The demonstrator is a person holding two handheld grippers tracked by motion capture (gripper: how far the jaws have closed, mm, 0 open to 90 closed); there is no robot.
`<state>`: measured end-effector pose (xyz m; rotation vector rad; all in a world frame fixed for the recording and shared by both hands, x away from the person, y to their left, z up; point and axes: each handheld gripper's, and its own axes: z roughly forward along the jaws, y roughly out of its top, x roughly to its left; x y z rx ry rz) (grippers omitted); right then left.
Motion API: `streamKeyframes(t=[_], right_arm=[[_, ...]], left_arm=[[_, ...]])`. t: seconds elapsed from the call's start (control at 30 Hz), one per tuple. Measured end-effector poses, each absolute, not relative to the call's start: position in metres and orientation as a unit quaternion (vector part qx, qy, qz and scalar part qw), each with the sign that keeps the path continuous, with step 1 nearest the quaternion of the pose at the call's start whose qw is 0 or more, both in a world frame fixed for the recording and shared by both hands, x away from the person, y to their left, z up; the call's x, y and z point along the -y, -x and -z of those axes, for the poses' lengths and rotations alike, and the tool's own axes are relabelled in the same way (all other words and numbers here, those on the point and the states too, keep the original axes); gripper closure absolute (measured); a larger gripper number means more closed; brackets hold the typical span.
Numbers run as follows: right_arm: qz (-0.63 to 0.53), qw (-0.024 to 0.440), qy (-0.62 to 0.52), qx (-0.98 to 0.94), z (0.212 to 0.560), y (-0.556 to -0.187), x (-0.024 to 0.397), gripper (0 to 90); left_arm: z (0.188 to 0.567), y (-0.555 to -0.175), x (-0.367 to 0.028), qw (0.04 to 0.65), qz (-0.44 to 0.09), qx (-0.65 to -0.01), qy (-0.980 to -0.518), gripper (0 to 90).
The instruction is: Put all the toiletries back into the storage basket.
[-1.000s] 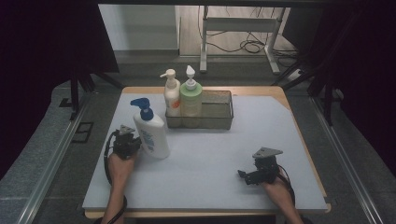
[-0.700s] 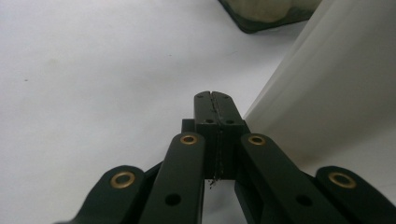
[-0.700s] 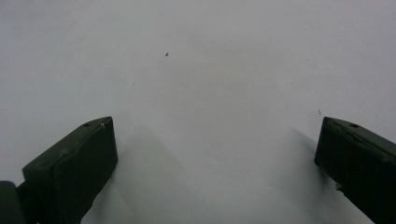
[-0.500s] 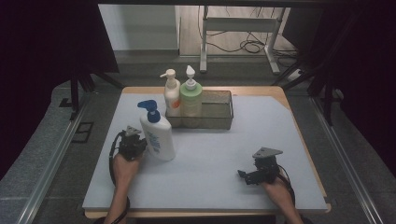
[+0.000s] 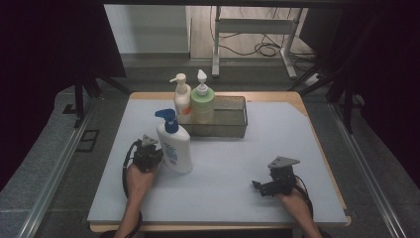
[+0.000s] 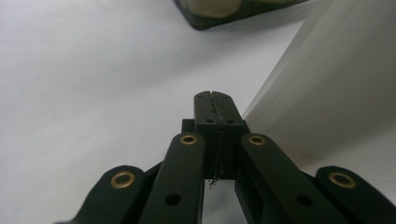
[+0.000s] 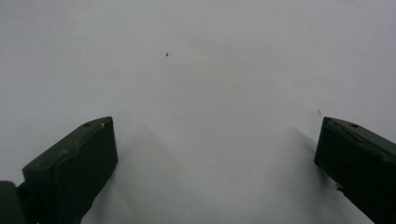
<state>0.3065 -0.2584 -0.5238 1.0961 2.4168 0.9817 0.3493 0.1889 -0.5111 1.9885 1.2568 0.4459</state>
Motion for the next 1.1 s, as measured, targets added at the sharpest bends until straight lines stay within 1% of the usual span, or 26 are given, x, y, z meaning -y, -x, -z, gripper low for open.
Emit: streamKeyframes(t=[0.53,1.1], right_arm=[[-0.343,0.155,-0.383,-0.844,0.524,-0.306,0.258,0.0],[-0.343,0.154,-0.383,-0.844,0.524,-0.306,0.258,0.0]], left_arm=[[0.508,-0.343,-0.163,0.357,-0.166,-0.465,-0.793,89.2],[0.506,-0.332,-0.123,0.356,-0.159,-0.430,-0.814,89.2]])
